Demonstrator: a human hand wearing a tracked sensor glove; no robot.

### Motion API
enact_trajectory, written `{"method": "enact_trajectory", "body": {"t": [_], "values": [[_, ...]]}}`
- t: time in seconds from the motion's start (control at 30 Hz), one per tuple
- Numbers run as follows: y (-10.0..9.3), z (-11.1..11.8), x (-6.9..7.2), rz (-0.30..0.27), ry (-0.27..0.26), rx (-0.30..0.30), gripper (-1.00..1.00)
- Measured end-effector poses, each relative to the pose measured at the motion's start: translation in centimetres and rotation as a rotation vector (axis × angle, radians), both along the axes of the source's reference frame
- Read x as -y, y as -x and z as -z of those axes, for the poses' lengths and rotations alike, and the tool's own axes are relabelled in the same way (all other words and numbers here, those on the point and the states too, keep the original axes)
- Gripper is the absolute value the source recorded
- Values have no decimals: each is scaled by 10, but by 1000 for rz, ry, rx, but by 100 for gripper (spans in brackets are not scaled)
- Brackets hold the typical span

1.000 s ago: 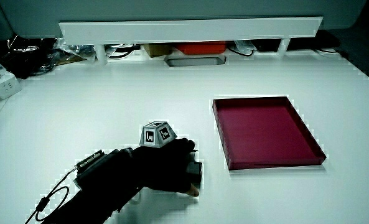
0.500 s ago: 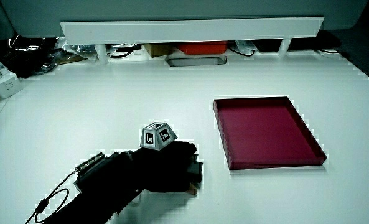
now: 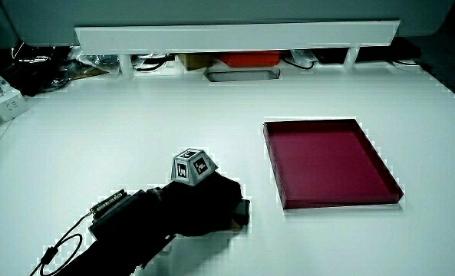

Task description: Pick charger from desk

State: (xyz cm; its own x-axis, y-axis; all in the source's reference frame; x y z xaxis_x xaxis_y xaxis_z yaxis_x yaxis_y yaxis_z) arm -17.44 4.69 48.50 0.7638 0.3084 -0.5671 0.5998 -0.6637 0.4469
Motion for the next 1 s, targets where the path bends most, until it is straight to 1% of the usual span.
{"method": "enact_trajectory", "body": {"t": [0.03, 0.07, 0.1, 0.13, 0.17, 0.2, 0.23, 0.27, 0.3, 0.33, 0.4, 0.43, 0.47, 0.5, 0.53, 0.57, 0.6, 0.63, 0.7, 0.73, 0.77, 0.8, 0.83, 0.87, 0.9, 0.93, 0.97, 1.0], "values": [[0, 2, 0, -2, -9, -2, 79], [0, 1, 0, -1, -8, -15, 82], [0, 0, 0, 2, -3, -12, 86], [0, 2, 0, 1, -12, -1, 89], [-1, 4, 0, -7, -18, -7, 93], [-2, 5, 0, -11, -25, 9, 96], [0, 1, -1, -2, -8, -12, 100], [-1, 2, -2, -1, -14, -10, 100], [-1, 5, -2, -8, -24, 5, 100], [1, -1, -3, 2, -2, -15, 100], [-2, 6, -3, -10, -26, 4, 100], [0, 2, -4, -3, -3, -2, 100], [-1, 4, -4, -7, -19, 2, 100], [-1, 6, -3, -13, -26, -23, 100], [-2, 8, -2, -8, -25, -22, 100], [-3, 12, -1, -13, -43, -15, 100], [-3, 15, 0, -9, -51, -34, 100], [-4, 19, 1, -7, -52, -20, 100], [-7, 26, 5, -19, -65, -27, 100], [-9, 27, 6, -12, -60, -43, 100], [-11, 32, 9, -16, -76, -51, 100], [-15, 40, 11, -26, -111, -39, 100], [-15, 38, 13, -22, -103, -58, 100], [-16, 33, 14, -13, -86, -93, 100], [-20, 41, 17, -19, -107, -85, 100], [-22, 41, 19, -21, -107, -95, 100], [-26, 47, 22, -25, -125, -94, 100], [-27, 46, 24, -21, -120, -108, 100]]}}
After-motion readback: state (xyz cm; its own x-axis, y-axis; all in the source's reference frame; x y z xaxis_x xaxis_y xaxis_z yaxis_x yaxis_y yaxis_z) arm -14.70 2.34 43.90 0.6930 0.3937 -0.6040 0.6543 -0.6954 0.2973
